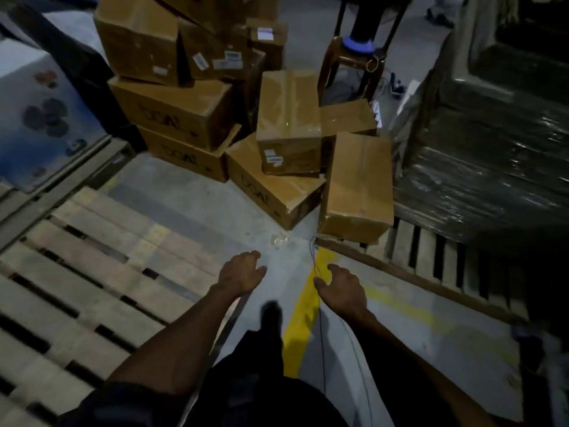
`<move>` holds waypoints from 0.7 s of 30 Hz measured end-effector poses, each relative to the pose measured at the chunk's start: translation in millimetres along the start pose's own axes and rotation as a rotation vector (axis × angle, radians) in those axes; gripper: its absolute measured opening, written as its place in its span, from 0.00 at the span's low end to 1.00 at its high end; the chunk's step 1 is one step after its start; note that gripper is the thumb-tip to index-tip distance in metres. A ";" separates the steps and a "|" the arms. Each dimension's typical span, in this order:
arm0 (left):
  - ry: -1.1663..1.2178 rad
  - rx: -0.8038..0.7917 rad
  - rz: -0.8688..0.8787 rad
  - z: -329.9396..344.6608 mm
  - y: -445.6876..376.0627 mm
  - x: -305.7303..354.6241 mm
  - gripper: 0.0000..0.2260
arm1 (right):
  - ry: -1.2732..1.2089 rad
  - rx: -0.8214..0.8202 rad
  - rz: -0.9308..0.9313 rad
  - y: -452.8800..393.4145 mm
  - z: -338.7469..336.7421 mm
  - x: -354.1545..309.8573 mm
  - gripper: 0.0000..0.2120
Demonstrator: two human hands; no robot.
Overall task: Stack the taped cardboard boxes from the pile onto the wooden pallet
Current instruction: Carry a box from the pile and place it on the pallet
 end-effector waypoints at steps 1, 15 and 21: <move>-0.006 -0.014 -0.004 -11.2 -18.0 10.3 0.24 | 0.000 -0.004 0.004 -19.1 -9.7 -1.8 0.32; 0.189 0.070 -0.125 -205.6 -244.4 132.3 0.21 | -0.146 0.039 -0.084 -322.5 -173.0 -48.1 0.28; 0.457 0.084 -0.264 -251.1 -359.4 165.0 0.27 | -0.468 0.081 -0.059 -471.8 -233.1 -47.3 0.31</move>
Point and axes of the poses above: each hand's wrist, its own y-axis away from the middle knuckle, its own z-axis out of the palm, x = y × z, the point moved 4 cm from there along -y, towards the middle knuckle, and after that the axes turned 15 degrees about -z, right-handed, at the moved point
